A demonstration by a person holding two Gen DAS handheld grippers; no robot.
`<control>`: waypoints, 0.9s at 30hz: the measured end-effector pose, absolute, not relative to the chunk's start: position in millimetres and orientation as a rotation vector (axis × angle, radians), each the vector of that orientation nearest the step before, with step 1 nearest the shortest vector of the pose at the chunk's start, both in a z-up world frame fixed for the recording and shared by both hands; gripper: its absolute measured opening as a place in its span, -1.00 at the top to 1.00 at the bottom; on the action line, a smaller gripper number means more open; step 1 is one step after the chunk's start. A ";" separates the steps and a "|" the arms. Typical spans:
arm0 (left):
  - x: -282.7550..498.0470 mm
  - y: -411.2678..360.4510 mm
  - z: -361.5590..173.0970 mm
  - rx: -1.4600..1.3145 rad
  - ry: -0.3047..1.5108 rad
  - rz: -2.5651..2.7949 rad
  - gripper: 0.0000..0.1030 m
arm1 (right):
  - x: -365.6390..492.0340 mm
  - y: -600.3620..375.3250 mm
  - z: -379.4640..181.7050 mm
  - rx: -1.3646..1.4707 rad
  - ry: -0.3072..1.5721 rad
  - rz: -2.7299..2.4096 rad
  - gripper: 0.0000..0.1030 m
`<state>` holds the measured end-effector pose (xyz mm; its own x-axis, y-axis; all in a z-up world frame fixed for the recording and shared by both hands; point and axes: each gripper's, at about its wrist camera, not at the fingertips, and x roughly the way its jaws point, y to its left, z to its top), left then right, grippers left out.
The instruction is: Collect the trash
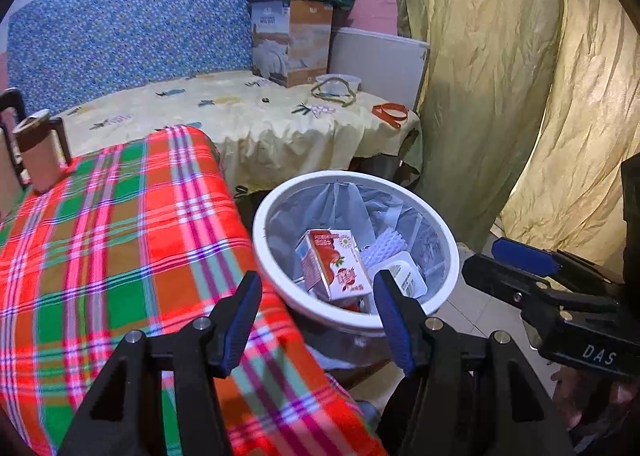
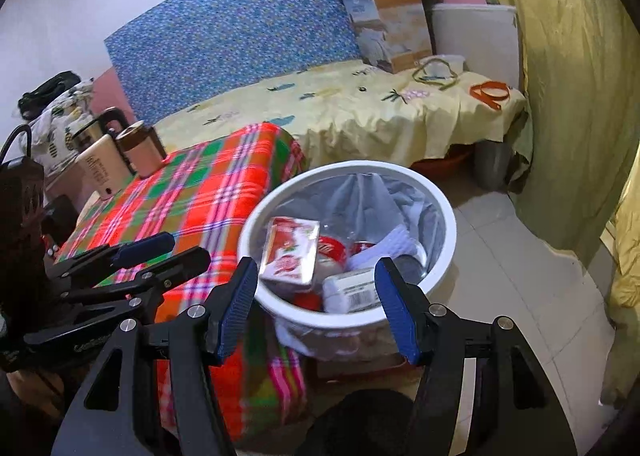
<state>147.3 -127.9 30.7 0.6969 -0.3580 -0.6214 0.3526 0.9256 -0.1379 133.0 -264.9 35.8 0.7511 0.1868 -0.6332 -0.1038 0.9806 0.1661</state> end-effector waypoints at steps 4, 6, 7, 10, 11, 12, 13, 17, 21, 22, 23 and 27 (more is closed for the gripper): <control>131.9 -116.9 35.7 -0.019 0.675 -0.374 -0.17 | 121.1 -254.7 36.4 0.106 0.691 0.182 -0.21; 123.3 -112.4 36.8 -0.017 0.665 -0.356 -0.17 | 112.9 -249.6 36.4 0.098 0.684 0.185 -0.21; 120.0 -110.5 37.1 -0.016 0.661 -0.349 -0.17 | 110.7 -248.0 36.1 0.094 0.682 0.192 -0.21; 109.9 -105.7 37.0 -0.019 0.658 -0.341 -0.17 | 101.2 -243.7 37.2 0.082 0.670 0.194 -0.21; 105.9 -103.8 36.6 -0.020 0.657 -0.338 -0.17 | 99.3 -243.3 36.8 0.078 0.668 0.197 -0.21; 102.4 -102.2 36.0 -0.022 0.656 -0.334 -0.17 | 96.5 -241.7 36.7 0.077 0.668 0.197 -0.21; 99.8 -101.0 35.7 -0.024 0.657 -0.332 -0.17 | 94.3 -241.6 36.3 0.077 0.668 0.197 -0.21; 91.2 -93.3 33.9 -0.036 0.658 -0.325 -0.17 | 89.3 -241.2 36.3 0.072 0.663 0.195 -0.21; 81.5 -90.0 31.3 -0.041 0.661 -0.316 -0.17 | 84.3 -240.0 34.1 0.073 0.667 0.193 -0.21; 78.8 -89.6 30.3 -0.040 0.662 -0.313 -0.17 | 83.3 -239.9 33.6 0.074 0.668 0.192 -0.21; 77.6 -89.2 29.6 -0.039 0.664 -0.310 -0.17 | 80.8 -238.9 32.9 0.075 0.667 0.192 -0.21; 72.6 -87.4 28.9 -0.037 0.662 -0.304 -0.16 | 78.0 -237.8 31.1 0.072 0.667 0.197 -0.21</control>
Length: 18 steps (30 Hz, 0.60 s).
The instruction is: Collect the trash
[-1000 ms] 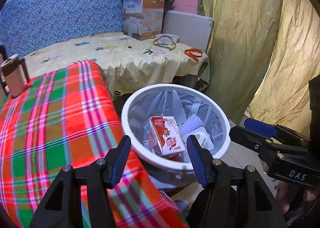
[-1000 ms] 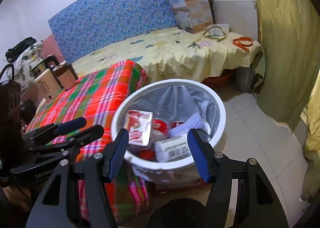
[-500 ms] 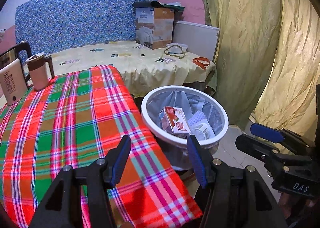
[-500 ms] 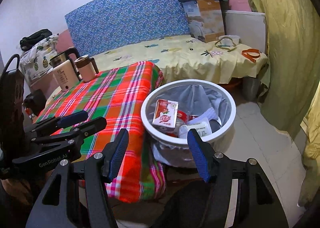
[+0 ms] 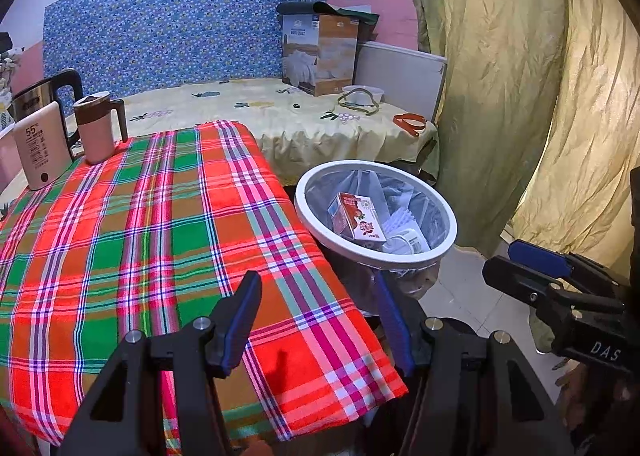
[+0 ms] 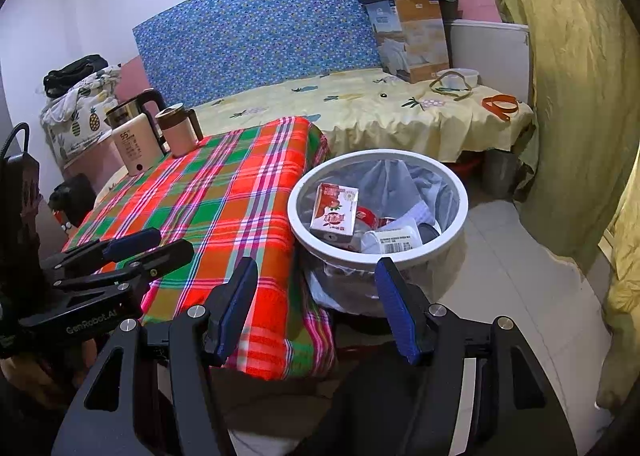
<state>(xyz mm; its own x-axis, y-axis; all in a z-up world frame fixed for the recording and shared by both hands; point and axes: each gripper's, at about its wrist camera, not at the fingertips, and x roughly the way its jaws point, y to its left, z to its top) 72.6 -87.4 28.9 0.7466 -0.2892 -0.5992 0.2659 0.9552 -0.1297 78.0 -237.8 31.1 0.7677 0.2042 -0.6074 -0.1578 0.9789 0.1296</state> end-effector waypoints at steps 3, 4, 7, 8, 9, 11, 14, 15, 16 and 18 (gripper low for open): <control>71.3 -87.3 28.8 -0.038 0.661 -0.303 -0.16 | 77.1 -235.9 31.1 0.070 0.667 0.199 -0.21; 71.4 -87.3 28.6 -0.037 0.661 -0.303 -0.17 | 77.0 -235.3 30.9 0.070 0.668 0.200 -0.21; 70.4 -86.9 28.6 -0.036 0.663 -0.301 -0.17 | 76.4 -234.7 30.7 0.071 0.670 0.201 -0.21; 70.0 -87.3 28.7 -0.035 0.664 -0.301 -0.17 | 75.9 -234.7 30.7 0.071 0.669 0.202 -0.21; 69.6 -87.7 28.8 -0.034 0.665 -0.301 -0.17 | 75.9 -234.5 30.7 0.070 0.670 0.201 -0.21; 69.3 -87.7 28.9 -0.035 0.666 -0.300 -0.17 | 75.6 -234.1 30.6 0.071 0.672 0.201 -0.21; 69.0 -88.0 28.8 -0.034 0.666 -0.299 -0.17 | 75.1 -232.8 31.0 0.069 0.674 0.203 -0.21; 69.0 -87.9 28.7 -0.035 0.666 -0.299 -0.16 | 75.5 -233.1 30.8 0.070 0.676 0.203 -0.21; 68.9 -87.7 28.5 -0.036 0.667 -0.299 -0.17 | 75.8 -233.2 30.8 0.070 0.677 0.203 -0.21; 68.6 -87.7 27.8 -0.038 0.669 -0.297 -0.17 | 75.9 -232.9 31.0 0.070 0.676 0.203 -0.21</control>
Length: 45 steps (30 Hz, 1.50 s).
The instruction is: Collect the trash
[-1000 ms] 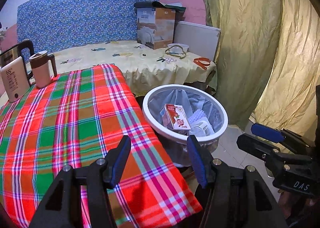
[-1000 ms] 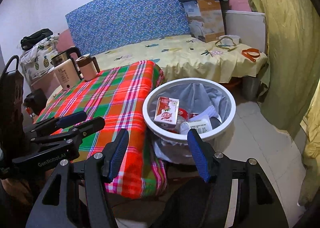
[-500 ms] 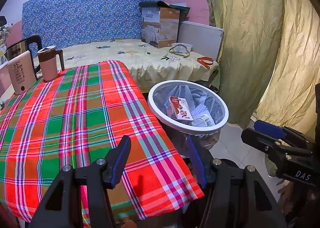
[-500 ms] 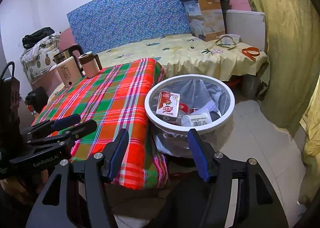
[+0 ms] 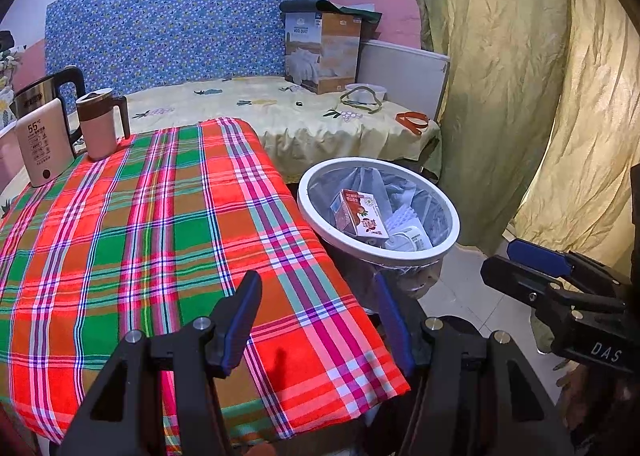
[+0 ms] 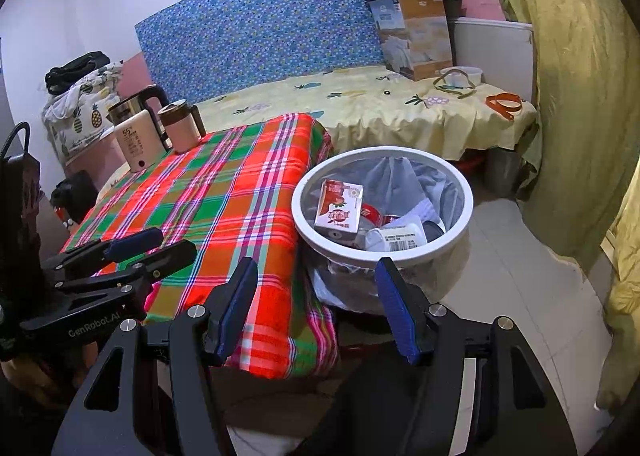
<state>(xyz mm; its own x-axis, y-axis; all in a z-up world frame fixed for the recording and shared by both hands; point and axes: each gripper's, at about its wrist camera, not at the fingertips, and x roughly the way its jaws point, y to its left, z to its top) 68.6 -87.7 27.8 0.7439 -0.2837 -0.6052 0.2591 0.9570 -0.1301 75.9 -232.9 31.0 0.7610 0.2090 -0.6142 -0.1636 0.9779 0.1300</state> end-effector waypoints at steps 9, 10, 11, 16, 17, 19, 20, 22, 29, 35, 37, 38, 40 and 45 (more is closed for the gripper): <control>70.0 -86.5 27.0 -0.041 0.673 -0.294 -0.16 | 77.7 -231.1 31.4 0.067 0.679 0.208 -0.21; 70.1 -86.5 27.1 -0.041 0.673 -0.294 -0.17 | 77.7 -231.3 31.3 0.068 0.679 0.207 -0.21; 70.0 -86.5 27.0 -0.041 0.673 -0.294 -0.17 | 77.6 -230.7 31.3 0.068 0.680 0.207 -0.21; 70.2 -86.5 27.2 -0.041 0.674 -0.294 -0.17 | 78.0 -230.8 31.3 0.068 0.683 0.206 -0.21; 70.0 -86.4 27.1 -0.041 0.674 -0.293 -0.17 | 78.5 -230.4 31.6 0.069 0.683 0.207 -0.21; 69.8 -85.5 26.3 -0.041 0.675 -0.293 -0.17 | 78.3 -230.0 31.6 0.067 0.682 0.207 -0.21; 70.0 -85.7 26.4 -0.041 0.675 -0.293 -0.17 | 78.6 -230.3 31.0 0.067 0.681 0.207 -0.21; 70.3 -84.9 25.6 -0.041 0.677 -0.291 -0.17 | 78.8 -229.2 30.1 0.067 0.682 0.208 -0.21; 70.1 -83.2 24.8 -0.041 0.680 -0.291 -0.17 | 79.3 -228.9 29.2 0.069 0.688 0.210 -0.21; 70.6 -83.6 25.4 -0.040 0.681 -0.287 -0.17 | 79.3 -229.2 29.4 0.070 0.692 0.210 -0.21; 71.4 -83.6 25.0 -0.041 0.685 -0.287 -0.17 | 79.7 -229.4 29.4 0.069 0.692 0.210 -0.21; 71.4 -83.2 24.7 -0.041 0.686 -0.286 -0.17 | 79.8 -229.3 29.4 0.069 0.694 0.210 -0.21; 71.8 -82.8 23.8 -0.040 0.688 -0.284 -0.16 | 80.3 -229.6 28.7 0.069 0.695 0.211 -0.21; 72.7 -84.4 22.3 -0.036 0.694 -0.276 -0.16 | 80.3 -229.8 27.8 0.069 0.700 0.211 -0.21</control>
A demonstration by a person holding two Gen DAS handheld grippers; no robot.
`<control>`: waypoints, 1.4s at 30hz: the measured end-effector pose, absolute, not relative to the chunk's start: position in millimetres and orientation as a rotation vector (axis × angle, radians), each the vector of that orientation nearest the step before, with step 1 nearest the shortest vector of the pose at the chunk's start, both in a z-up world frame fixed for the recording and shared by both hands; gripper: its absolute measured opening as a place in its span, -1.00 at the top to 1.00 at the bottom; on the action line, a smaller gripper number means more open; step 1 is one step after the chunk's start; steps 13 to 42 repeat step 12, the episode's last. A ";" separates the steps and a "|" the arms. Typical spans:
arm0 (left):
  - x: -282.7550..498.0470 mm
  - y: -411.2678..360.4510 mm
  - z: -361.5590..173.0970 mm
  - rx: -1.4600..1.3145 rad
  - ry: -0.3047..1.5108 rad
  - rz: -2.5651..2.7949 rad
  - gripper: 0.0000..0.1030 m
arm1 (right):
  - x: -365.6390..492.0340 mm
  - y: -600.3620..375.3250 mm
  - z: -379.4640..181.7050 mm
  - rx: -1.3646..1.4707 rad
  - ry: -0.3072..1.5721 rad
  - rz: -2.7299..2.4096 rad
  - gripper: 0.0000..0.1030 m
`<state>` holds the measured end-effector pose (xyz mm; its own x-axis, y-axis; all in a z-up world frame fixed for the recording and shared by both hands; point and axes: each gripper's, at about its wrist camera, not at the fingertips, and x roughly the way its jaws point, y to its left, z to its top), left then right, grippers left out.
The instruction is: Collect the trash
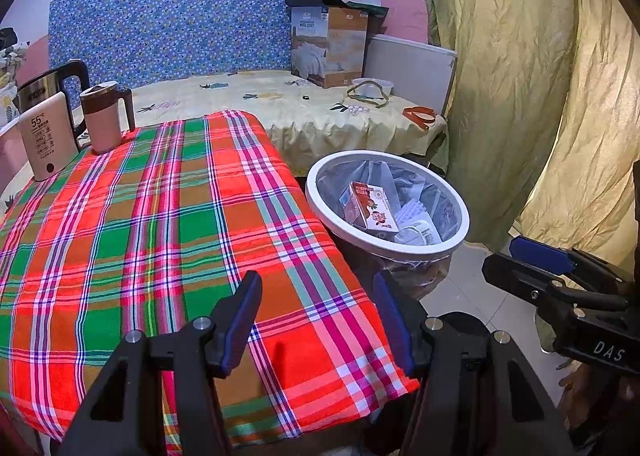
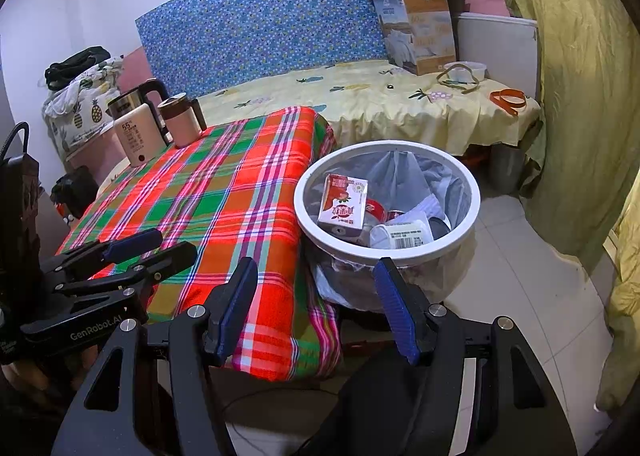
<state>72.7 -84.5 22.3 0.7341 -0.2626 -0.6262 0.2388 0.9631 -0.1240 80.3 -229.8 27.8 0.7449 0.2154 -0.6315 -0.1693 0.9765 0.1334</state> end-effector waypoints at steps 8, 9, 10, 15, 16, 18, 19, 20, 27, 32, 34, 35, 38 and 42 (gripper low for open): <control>74.3 -81.8 18.9 -0.047 0.706 -0.279 -0.16 | 81.2 -230.2 25.4 0.071 0.706 0.208 -0.21; 74.4 -82.1 18.7 -0.048 0.707 -0.279 -0.16 | 81.0 -229.9 25.5 0.072 0.705 0.208 -0.21; 74.6 -81.6 18.4 -0.051 0.708 -0.280 -0.16 | 81.0 -230.0 25.4 0.072 0.705 0.207 -0.21; 75.0 -82.0 18.1 -0.055 0.710 -0.279 -0.16 | 80.7 -230.0 25.4 0.072 0.705 0.208 -0.21; 75.0 -82.0 18.1 -0.055 0.710 -0.279 -0.16 | 80.7 -230.0 25.4 0.072 0.705 0.208 -0.21; 75.0 -82.0 18.1 -0.055 0.710 -0.279 -0.16 | 80.7 -230.0 25.4 0.072 0.705 0.208 -0.21; 75.0 -82.0 18.1 -0.055 0.710 -0.279 -0.16 | 80.7 -230.0 25.4 0.072 0.705 0.208 -0.21; 75.0 -82.0 18.1 -0.055 0.710 -0.279 -0.16 | 80.7 -230.0 25.4 0.072 0.705 0.208 -0.21; 75.0 -82.0 18.1 -0.055 0.710 -0.279 -0.16 | 80.7 -230.0 25.4 0.072 0.705 0.208 -0.21; 75.0 -82.0 18.1 -0.055 0.710 -0.279 -0.16 | 80.7 -230.0 25.4 0.072 0.705 0.208 -0.21; 75.0 -82.0 18.1 -0.055 0.710 -0.279 -0.16 | 80.7 -230.0 25.4 0.072 0.705 0.208 -0.21; 75.0 -82.0 18.1 -0.055 0.710 -0.279 -0.16 | 80.7 -230.0 25.4 0.072 0.705 0.208 -0.21; 75.0 -82.0 18.1 -0.055 0.710 -0.279 -0.16 | 80.7 -230.0 25.4 0.072 0.705 0.208 -0.21; 75.0 -82.0 18.1 -0.055 0.710 -0.279 -0.16 | 80.7 -230.0 25.4 0.072 0.705 0.208 -0.21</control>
